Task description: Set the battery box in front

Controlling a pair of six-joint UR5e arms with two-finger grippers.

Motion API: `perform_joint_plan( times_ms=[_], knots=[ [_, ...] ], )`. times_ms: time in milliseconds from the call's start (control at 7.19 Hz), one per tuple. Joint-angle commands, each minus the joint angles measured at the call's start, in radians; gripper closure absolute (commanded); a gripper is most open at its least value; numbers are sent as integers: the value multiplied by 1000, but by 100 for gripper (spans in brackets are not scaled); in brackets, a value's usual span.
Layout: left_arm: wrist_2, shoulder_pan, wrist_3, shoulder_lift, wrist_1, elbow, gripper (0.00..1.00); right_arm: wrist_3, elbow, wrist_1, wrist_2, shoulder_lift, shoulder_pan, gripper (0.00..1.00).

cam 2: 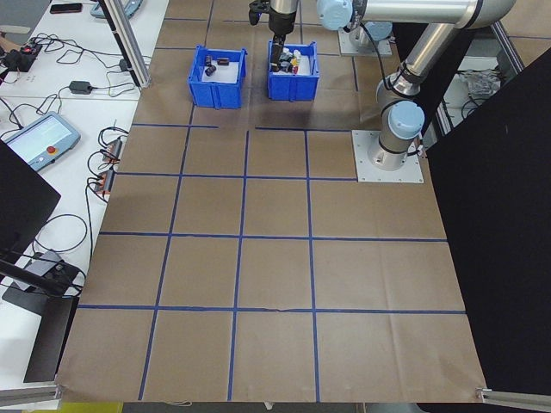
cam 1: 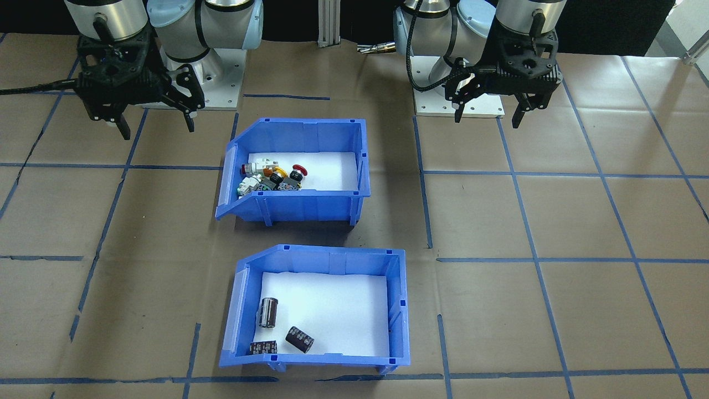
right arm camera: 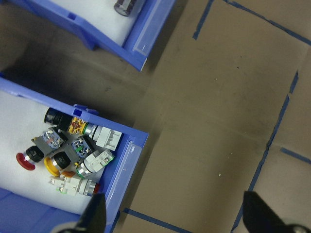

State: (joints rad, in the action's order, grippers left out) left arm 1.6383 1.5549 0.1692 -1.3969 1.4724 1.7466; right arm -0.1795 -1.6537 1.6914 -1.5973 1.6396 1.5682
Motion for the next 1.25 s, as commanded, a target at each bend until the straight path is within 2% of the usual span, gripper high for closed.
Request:
perform_joint_plan(
  times_ms=[0,417,1113],
  knots=[
    [12,1,-7,1,0,5,0,218,87,-91,-1,-84,7,0],
    [14,-1,-7,4,-1,8,0,299,28,-93,2,-83,7,0],
    [14,-1,-8,22,-4,25,0,298,45,-90,-10,-81,-1,0]
  ],
)
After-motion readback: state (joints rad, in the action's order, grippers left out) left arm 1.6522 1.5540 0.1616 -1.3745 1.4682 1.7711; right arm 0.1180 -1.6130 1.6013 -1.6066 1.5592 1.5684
